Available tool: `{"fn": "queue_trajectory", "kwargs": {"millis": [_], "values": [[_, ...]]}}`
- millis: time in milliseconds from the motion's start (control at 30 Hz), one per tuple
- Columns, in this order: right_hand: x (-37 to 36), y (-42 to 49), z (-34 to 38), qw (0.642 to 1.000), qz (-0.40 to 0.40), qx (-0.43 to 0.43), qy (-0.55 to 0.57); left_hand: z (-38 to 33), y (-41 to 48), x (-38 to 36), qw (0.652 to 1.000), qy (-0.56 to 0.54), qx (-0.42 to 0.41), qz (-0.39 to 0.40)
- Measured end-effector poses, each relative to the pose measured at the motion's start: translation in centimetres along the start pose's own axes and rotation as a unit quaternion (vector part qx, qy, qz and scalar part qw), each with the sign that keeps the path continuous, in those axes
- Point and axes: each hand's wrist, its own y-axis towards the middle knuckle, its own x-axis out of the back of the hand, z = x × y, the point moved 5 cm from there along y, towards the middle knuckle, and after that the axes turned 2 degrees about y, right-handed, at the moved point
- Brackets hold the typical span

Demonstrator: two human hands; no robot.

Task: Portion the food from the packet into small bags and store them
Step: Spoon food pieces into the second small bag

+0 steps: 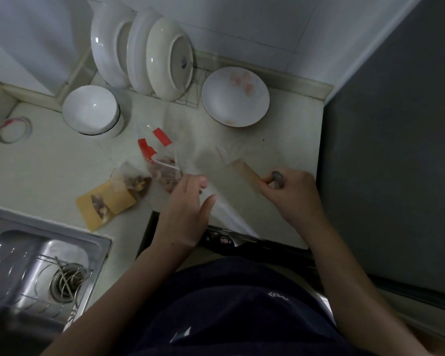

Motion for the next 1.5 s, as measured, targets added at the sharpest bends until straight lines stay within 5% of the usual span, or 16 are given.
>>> {"fn": "queue_trajectory", "kwargs": {"millis": [100, 233, 400, 667, 800, 1000, 1300, 1500], "values": [[-0.8, -1.0, 1.5, 0.998, 0.043, 0.040, -0.031, -1.4, 0.2, -1.4, 0.980, -0.157, 0.058, 0.112], [-2.0, -2.4, 3.0, 0.992, 0.101, 0.069, -0.033, -2.3, 0.7, -2.3, 0.958, -0.239, 0.104, 0.118], [-2.0, -2.9, 3.2, 0.988, 0.103, 0.098, -0.059, -2.1, 0.6, -2.6, 0.962, -0.223, 0.113, 0.110], [-2.6, -2.9, 1.7, 0.982, 0.126, -0.045, 0.136, -2.2, 0.3, -2.8, 0.964, -0.222, 0.097, 0.107], [-3.0, -2.8, 1.6, 0.981, 0.121, -0.065, 0.136, -1.9, 0.3, -3.0, 0.960, -0.237, 0.119, 0.085], [-2.5, -2.8, 1.2, 0.992, 0.109, -0.027, 0.061, -2.5, 0.6, -2.9, 0.961, -0.241, 0.118, 0.071], [-2.4, -2.8, 1.3, 0.981, 0.133, 0.002, 0.138, -2.6, 0.9, -2.8, 0.978, -0.186, 0.068, 0.064], [-2.3, -2.6, 1.8, 0.987, 0.141, 0.025, 0.072, -2.8, 0.9, -3.4, 0.987, -0.146, 0.022, 0.056]]}}
